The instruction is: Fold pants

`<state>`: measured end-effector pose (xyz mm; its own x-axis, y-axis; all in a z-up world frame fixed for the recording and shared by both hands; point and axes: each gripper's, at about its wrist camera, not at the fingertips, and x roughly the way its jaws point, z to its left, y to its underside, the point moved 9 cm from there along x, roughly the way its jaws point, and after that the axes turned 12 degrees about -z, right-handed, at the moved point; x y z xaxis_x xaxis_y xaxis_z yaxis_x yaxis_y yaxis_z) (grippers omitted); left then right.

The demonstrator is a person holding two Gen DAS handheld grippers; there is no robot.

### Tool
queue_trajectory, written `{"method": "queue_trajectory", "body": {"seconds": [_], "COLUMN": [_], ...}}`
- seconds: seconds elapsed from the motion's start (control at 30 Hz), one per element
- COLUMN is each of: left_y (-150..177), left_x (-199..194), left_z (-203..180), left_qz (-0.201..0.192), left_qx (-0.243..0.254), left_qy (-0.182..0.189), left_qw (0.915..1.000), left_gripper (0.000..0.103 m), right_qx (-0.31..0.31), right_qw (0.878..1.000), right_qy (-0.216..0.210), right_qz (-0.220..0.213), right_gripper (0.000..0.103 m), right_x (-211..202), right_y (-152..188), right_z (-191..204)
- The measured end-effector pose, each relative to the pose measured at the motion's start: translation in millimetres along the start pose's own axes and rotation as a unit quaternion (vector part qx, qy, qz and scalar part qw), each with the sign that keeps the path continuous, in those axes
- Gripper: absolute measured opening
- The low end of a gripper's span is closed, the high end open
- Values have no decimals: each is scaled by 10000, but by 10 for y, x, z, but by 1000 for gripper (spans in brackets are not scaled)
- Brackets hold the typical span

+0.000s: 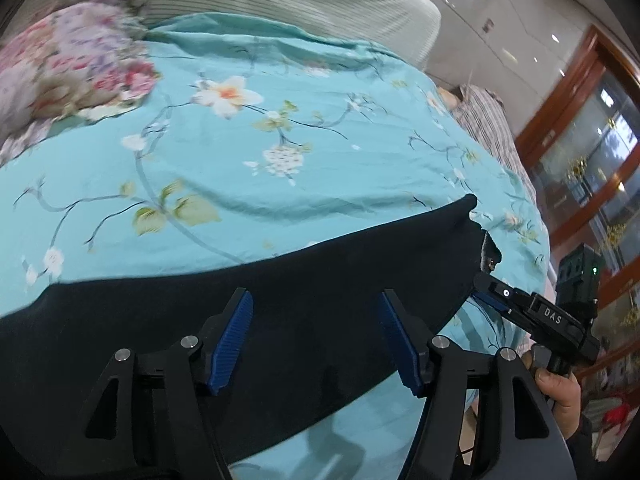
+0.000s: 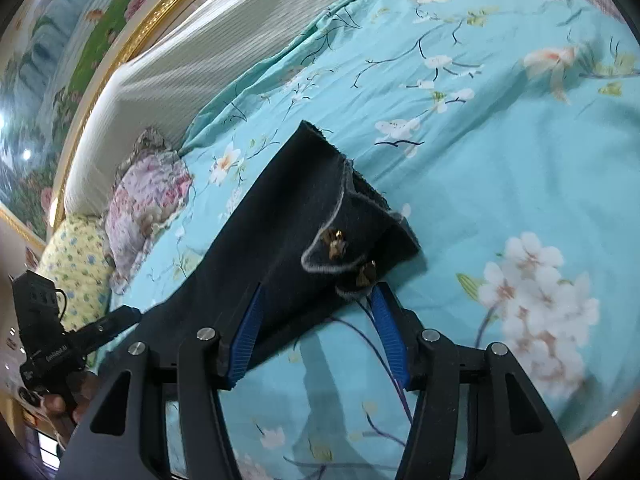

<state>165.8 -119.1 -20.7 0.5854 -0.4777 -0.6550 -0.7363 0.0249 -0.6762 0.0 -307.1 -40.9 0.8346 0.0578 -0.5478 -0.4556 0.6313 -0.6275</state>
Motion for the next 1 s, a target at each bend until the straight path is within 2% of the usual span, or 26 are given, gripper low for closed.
{"method": "queue_trajectory", "body": {"seconds": [0.17,0.2,0.23,0.27,0.47,0.6,0.9,1.0], "left_y": [-76,-89,-100,-110,-116,-120,-102,-65], "left_x": [234,286,343,398,864,1181,1640,1695], "left_z": [-208,-270,-331,-386,-769,-963,-1287,-1443], "left_qz": [171,214,259,308,801,1058,1633,1731], "left_qx": [313,389,458,514,1000,1230,1157,1250], "left_qy": [205,282,340,388,761,873,1472,1684], "left_qw": [9992,9986,9980,9974,9888,9829,9686,9623], "left_gripper": [71,71,72,72,72,72,66,60], "right_qx": [221,198,201,225,440,434,329,334], "right_qw": [9996,9996,9996,9996,9980,9976,9976,9974], "right_qy": [-138,-161,-129,-106,-327,-415,-504,-543], "right_qz": [-106,-128,-138,-136,-318,-342,-343,-338], "right_gripper": [56,43,19,15,12,12,12,12], "right_x": [115,134,149,161,66,31,45,49], "right_y": [-76,-86,-90,-88,-122,-113,-111,-109], "right_z": [-12,-11,-35,-71,-252,-276,-264,-272]}}
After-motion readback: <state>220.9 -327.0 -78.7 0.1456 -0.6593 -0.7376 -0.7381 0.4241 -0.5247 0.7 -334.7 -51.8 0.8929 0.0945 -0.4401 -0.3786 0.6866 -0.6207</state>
